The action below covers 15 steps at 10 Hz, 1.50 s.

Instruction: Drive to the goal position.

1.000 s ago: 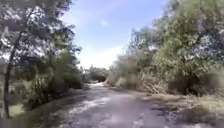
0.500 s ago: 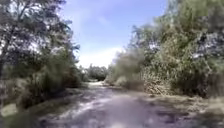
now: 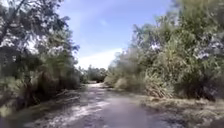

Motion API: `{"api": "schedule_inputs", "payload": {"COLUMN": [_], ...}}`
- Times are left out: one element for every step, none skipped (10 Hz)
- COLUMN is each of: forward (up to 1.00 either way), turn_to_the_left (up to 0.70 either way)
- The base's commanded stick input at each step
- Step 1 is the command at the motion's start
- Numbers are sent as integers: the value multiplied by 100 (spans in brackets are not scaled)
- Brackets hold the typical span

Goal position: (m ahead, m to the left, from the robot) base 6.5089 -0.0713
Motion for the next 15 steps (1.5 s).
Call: {"api": "schedule_inputs", "payload": {"forward": [50, 50, 50, 50, 50, 50, 50, 50, 50, 50, 50, 50, 50, 50, 50], "turn_to_the_left": [0, 0, 0, 0, 0, 0, 0, 0, 0, 41, 50, 21, 0, 0, 0]}}
